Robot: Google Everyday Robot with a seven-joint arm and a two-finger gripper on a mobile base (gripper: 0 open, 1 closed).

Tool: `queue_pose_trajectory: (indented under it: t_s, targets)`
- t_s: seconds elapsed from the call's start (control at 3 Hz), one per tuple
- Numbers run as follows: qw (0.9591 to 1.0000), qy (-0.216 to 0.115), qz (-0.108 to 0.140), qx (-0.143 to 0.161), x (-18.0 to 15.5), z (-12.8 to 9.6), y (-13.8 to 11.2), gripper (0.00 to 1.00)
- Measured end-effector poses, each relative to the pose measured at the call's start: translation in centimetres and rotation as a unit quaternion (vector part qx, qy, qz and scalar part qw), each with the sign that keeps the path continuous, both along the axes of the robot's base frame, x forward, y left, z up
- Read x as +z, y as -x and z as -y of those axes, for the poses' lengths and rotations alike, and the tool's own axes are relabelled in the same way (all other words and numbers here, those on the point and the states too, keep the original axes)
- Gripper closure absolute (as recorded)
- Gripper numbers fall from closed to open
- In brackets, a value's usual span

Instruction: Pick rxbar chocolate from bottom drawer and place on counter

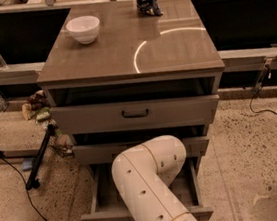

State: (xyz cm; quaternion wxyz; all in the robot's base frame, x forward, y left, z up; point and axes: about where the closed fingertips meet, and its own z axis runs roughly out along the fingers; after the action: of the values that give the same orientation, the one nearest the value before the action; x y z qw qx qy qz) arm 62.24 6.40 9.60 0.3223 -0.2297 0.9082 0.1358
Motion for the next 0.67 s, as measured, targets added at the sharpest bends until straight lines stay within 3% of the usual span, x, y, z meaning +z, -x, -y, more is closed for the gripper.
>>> queue_pose_trajectory:
  t_s: [0.67]
  targets:
    - [1.0,0.0,0.0,0.0,0.41,0.0,0.0,0.78]
